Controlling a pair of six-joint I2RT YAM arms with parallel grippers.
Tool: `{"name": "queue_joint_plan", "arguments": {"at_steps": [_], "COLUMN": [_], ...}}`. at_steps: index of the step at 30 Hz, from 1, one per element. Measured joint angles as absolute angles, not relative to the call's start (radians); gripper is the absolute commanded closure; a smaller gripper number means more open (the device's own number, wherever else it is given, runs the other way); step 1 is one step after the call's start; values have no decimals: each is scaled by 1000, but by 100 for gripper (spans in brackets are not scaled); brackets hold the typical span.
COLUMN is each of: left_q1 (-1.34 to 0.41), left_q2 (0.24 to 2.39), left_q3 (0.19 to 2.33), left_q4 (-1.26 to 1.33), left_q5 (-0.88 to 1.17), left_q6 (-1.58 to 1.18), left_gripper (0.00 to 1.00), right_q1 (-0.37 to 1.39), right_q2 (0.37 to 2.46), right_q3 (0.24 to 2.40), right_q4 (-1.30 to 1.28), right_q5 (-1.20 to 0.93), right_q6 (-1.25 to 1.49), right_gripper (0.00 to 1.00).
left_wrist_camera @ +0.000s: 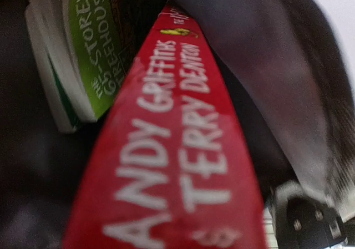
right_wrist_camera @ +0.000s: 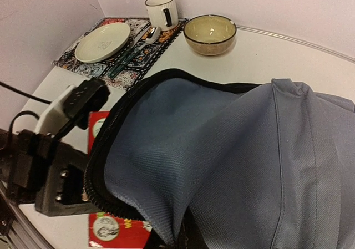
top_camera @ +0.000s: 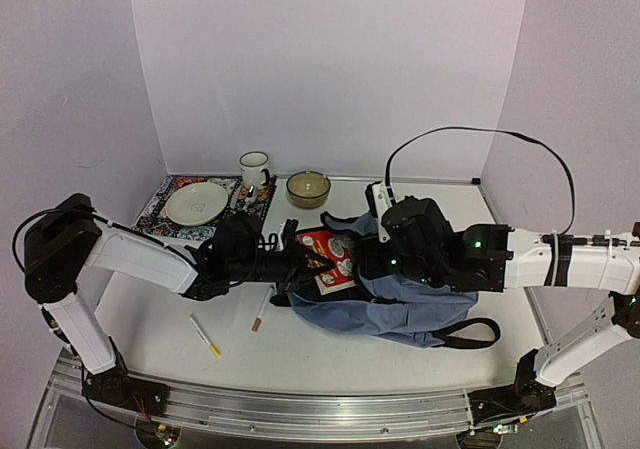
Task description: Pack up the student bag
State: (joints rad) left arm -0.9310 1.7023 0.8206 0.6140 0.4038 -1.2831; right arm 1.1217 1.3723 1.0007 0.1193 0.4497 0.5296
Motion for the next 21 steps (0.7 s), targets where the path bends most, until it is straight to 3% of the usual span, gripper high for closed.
{"name": "queue_joint_plan", "arguments": {"at_steps": [7,15,17,21], "left_q1": [-931,-937,-938,-948], "left_q2": [1889,1932,1953,1988], "left_q3": [952,986,1001,1011], "left_q4": [638,657,663,675], "left_q5": [395,316,300,265], "left_q6": [-1279,-1258,-1257,-1247], "left_gripper": [100,96,91,70], "right_q1": [1122,1122,1122,1122], "right_q2": [1372,1392,1401,1420], "right_q3": [986,986,986,986], "right_q4": [151,162,166,174], "right_q5": [390,368,365,364], "right_q6": [527,527,527,523], "right_gripper": [100,100,100,100]}}
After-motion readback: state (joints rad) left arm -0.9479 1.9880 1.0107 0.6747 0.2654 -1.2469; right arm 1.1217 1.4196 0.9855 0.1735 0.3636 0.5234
